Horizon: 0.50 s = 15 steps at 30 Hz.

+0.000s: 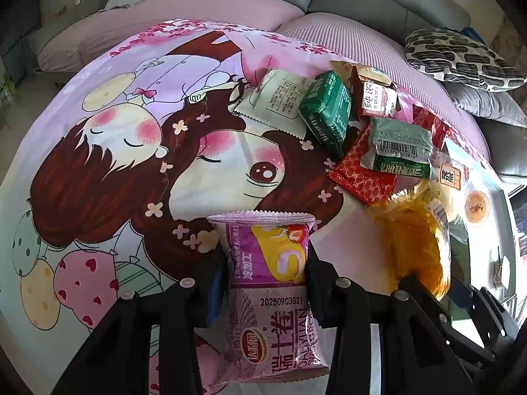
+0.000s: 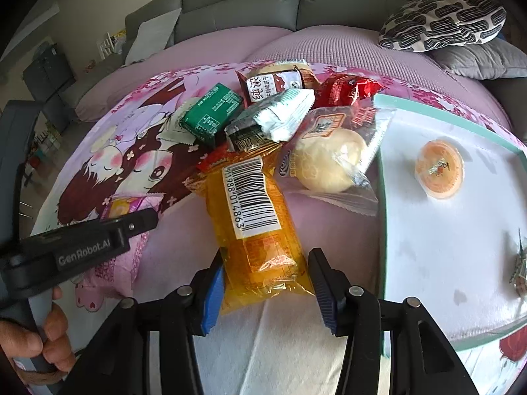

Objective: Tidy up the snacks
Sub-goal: 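Grasp the yellow bread bag with the right tool while the left tool grasps the pink cake bag, then lift both bags and carry them over the teal tray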

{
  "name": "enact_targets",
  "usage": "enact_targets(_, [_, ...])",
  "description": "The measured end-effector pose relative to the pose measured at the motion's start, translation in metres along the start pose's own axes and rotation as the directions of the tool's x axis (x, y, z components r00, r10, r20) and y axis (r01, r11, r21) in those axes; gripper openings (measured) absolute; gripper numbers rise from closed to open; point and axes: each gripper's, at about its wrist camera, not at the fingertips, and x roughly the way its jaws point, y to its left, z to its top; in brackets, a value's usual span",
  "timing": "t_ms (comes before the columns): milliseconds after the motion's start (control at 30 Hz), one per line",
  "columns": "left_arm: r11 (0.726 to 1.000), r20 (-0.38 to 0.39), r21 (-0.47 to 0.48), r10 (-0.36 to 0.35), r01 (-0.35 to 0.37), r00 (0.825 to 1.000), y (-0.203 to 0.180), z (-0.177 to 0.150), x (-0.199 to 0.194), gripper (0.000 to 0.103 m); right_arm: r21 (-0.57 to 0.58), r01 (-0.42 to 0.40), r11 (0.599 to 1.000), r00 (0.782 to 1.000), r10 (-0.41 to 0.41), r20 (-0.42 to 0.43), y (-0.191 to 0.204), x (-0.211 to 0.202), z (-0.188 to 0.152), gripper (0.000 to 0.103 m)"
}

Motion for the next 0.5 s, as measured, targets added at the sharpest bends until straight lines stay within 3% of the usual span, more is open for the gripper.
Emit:
enact_targets(267, [1.000,0.000,0.005,0.005,-0.005,1.000,0.0005,-0.0007,-0.0004,0.044,-0.019,0.002,1.000,1.000,-0.002,0.020,0.0038,0.0079,0.0080,0.057])
enact_targets(500, [1.000,0.006,-0.002,-0.003,0.003,1.000,0.0010,-0.0004,-0.0008,0.044,-0.006,-0.007,1.000,1.000,0.007,0.021,0.0024,0.0075,0.0100,0.055])
